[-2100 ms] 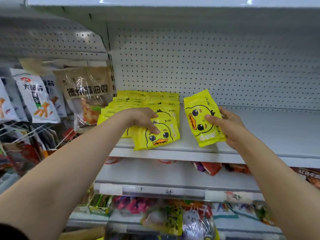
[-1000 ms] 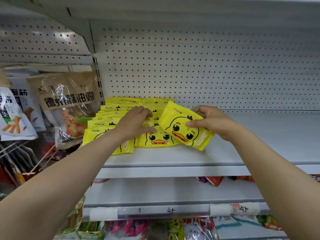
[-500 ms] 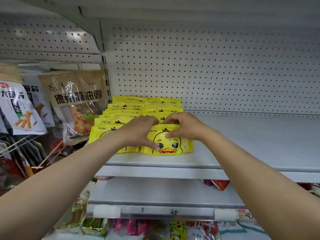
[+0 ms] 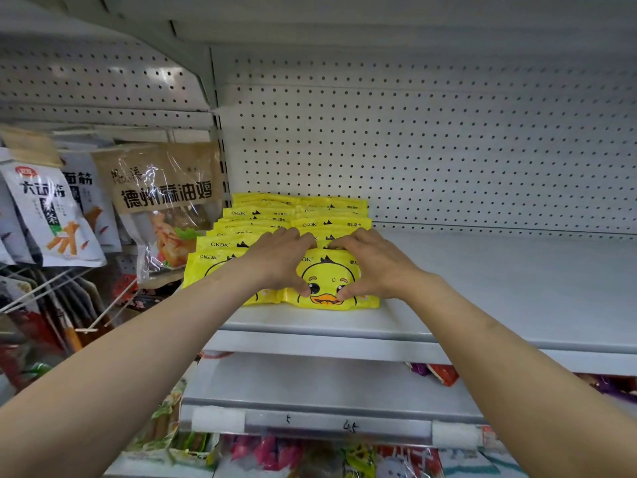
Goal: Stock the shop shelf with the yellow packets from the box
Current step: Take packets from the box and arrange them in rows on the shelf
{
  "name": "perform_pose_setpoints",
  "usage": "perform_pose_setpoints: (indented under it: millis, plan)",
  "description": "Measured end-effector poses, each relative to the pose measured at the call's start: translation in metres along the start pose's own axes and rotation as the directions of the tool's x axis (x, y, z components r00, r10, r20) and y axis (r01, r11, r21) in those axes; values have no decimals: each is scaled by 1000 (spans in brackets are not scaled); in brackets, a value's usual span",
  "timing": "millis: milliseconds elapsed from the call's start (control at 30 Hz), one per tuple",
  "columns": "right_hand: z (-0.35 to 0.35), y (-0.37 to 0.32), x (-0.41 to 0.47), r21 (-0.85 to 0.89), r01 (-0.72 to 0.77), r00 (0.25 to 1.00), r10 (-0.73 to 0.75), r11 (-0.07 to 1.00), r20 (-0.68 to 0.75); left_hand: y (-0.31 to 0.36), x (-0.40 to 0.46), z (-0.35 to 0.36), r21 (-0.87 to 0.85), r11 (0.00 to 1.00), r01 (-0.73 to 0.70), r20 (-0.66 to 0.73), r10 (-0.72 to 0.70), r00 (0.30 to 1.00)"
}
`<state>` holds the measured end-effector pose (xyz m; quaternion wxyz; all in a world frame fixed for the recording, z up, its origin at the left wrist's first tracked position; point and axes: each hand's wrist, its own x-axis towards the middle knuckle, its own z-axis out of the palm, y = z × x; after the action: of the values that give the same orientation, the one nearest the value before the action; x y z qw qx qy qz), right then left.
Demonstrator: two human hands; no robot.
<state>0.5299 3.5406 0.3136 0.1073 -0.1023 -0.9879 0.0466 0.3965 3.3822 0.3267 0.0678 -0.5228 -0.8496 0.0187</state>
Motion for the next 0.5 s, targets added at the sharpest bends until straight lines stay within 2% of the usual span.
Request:
perform_pose_setpoints:
  millis: [267, 500]
  plan:
    - [6, -10, -13, -128, -18, 997, 7, 992, -83, 11, -11, 9, -15, 995, 95, -126, -96, 987]
    - [6, -23, -28, -163, -39, 990, 16, 986, -139, 30, -43, 23, -64, 966, 250, -251, -258, 933]
